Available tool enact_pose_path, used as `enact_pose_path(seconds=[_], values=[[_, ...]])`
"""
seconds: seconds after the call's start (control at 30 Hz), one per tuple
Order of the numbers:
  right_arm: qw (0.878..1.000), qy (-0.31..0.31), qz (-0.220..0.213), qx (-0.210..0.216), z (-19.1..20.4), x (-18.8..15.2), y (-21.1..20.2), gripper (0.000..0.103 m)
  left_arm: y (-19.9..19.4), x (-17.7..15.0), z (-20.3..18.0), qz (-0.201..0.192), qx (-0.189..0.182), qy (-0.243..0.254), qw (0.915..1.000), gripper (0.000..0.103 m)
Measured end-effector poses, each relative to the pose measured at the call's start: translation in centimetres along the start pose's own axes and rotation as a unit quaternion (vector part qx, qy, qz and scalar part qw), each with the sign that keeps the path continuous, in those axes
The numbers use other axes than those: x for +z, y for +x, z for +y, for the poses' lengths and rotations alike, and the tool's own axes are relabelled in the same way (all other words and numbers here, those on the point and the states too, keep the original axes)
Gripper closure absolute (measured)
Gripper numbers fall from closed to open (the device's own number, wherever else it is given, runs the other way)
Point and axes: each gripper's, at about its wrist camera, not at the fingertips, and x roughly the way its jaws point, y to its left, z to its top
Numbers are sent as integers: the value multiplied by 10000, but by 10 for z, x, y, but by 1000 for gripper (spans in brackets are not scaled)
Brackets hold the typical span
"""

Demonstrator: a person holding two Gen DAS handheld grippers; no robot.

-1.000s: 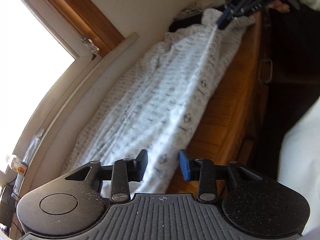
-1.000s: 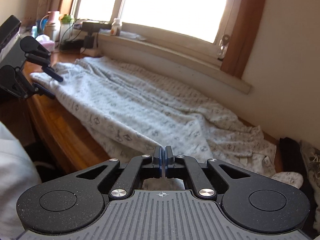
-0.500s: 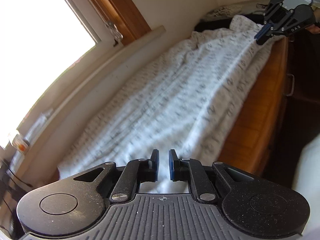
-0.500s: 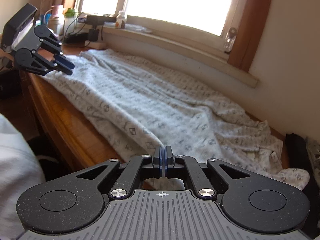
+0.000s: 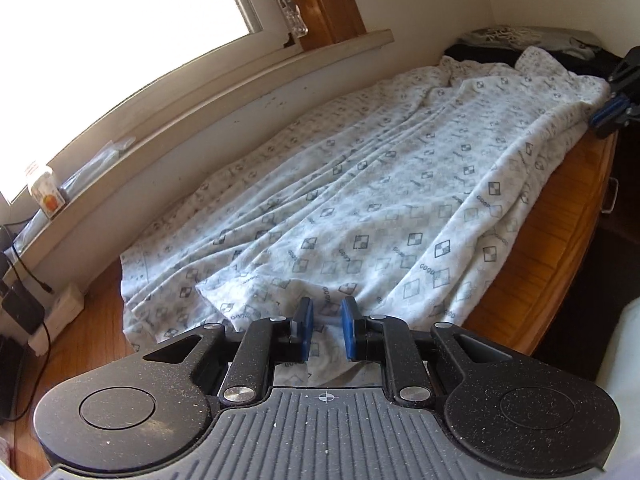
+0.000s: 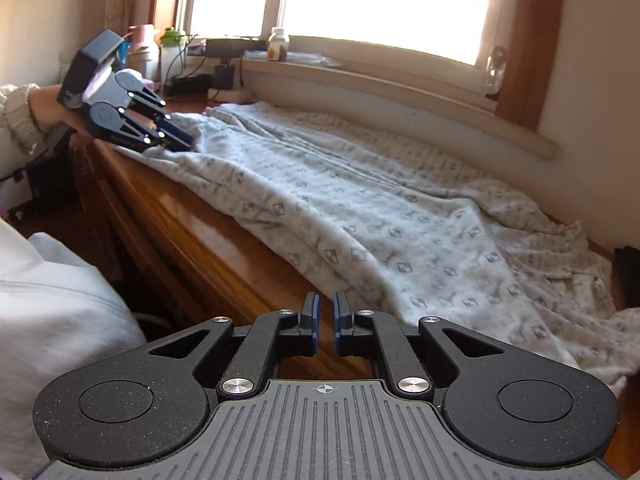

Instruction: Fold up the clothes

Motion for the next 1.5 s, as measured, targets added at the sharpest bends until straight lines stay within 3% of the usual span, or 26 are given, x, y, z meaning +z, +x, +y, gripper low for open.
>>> enact_pose_path(seconds=[0.03,0.1,0.23,0.3,0.33,0.37,0.57,0.67,0.83,0.97,1.07,1.23,1.37,1.43,1.5], values=[[10000,-37,-5,1,2,2,4,89,0,-1,0,1,-10,-26,10000,85],[9999,-157,-21,-17,5,7,13,75,0,-1,2,-1,-49,-79,10000,85],[9996,-284,12,59,5,12,27,70,0,-3,7,-8,-132,-175,9998,85],[9994,-324,60,130,3,13,28,71,0,-3,8,-17,-162,-212,9996,85],[9992,-340,82,171,2,13,27,80,0,-4,9,-22,-173,-226,9996,85],[9991,-356,103,212,0,13,27,100,0,-4,9,-23,-180,-239,9995,84],[9957,-701,219,557,0,13,-1,102,-1,-8,19,9,-197,-342,9992,84],[9959,-670,363,497,-3,6,-5,102,-1,-9,22,-4,-211,-392,9990,84],[9985,-427,22,341,-7,5,-13,97,-6,0,13,32,-105,-287,9995,84],[9980,-557,-108,292,0,13,-4,96,-23,8,0,-252,-173,-179,9994,84],[9974,-659,-82,290,2,16,7,93,-34,11,-14,-384,-258,14,9989,60],[9973,-702,-29,204,-2,18,18,92,-29,9,-31,-304,-415,270,9983,58],[9978,-646,-77,156,-8,20,17,93,-17,5,-33,-276,-403,242,9985,68],[9979,-622,-89,156,-9,20,15,93,-15,5,-28,-317,-536,180,9979,92],[9977,-653,-58,155,-8,19,13,92,-15,7,-28,-320,-596,191,9975,93]])
